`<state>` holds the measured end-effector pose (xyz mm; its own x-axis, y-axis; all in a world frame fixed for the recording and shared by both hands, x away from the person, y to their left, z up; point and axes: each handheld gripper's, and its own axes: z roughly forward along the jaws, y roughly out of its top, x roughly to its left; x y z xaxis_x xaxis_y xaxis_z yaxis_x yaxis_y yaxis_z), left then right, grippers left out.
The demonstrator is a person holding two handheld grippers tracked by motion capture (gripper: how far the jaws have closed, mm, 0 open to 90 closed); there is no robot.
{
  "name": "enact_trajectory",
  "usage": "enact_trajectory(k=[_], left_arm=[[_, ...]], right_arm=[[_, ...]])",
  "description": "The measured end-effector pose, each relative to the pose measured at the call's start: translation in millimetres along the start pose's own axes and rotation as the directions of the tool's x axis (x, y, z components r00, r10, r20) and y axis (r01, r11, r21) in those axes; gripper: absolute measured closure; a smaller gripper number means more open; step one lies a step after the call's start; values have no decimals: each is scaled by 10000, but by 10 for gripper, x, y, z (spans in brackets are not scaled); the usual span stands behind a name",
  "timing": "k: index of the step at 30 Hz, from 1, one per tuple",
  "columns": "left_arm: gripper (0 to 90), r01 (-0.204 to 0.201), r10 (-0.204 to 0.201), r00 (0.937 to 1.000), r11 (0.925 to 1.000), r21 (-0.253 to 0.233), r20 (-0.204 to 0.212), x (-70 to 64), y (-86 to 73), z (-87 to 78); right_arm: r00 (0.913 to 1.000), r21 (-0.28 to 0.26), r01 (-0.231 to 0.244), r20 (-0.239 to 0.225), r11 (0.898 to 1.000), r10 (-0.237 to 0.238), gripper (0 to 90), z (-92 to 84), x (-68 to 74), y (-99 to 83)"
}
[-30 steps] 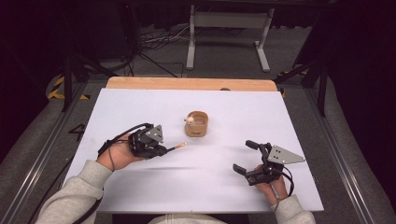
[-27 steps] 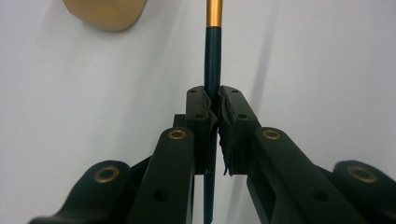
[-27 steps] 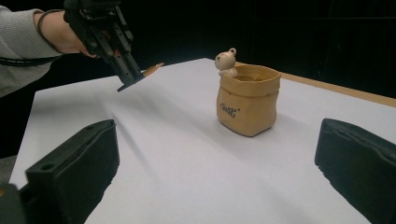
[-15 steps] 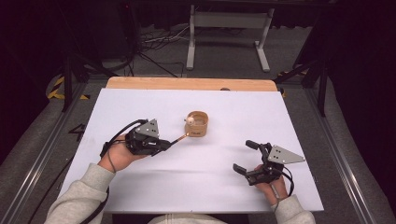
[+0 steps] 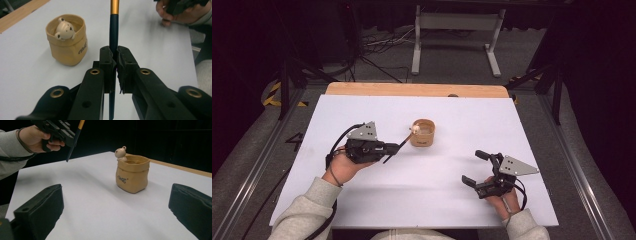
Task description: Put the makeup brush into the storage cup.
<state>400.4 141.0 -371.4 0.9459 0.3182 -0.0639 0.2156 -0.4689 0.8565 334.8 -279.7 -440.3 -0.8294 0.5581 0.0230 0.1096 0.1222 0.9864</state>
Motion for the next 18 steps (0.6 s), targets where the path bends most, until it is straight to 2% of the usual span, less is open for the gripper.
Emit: enact_trajectory(k=[1, 2, 6, 8, 9, 13, 16, 18], left_arm=[[827, 0, 0, 10000, 10000, 0, 0, 0, 0, 0], [827, 91, -94, 9999, 9996, -281, -87, 11, -4, -4], [827, 24, -34, 9999, 9980, -633, -159, 11, -10, 1], [828, -79, 60, 9998, 9946, -1039, -184, 8, -21, 3], [828, 9, -28, 9999, 9923, -1237, -148, 11, -24, 5], [828, 330, -302, 9994, 9779, -2064, 167, 42, -31, 15], [828, 424, -387, 9991, 9687, -2446, 199, 57, -30, 24], [828, 460, -426, 9989, 9592, -2791, 181, 63, -32, 30]], right_arm=[[10000, 0, 0, 0, 10000, 0, 3, 0, 0, 0], [10000, 2, 5, -15, 10000, -5, 3, 1, 1, 1], [10000, -3, 0, -17, 10000, 0, 3, 1, 2, 1], [10000, -2, -3, -18, 10000, 3, 3, 0, 2, 1], [10000, 0, -10, -30, 10000, 10, 3, 1, 2, 0], [10000, 23, 12, -47, 10000, -12, 3, 3, 5, 1], [10000, 1, -5, -61, 10000, 5, 3, 1, 3, 1], [10000, -3, -7, -69, 10000, 7, 3, 1, 2, 0]])
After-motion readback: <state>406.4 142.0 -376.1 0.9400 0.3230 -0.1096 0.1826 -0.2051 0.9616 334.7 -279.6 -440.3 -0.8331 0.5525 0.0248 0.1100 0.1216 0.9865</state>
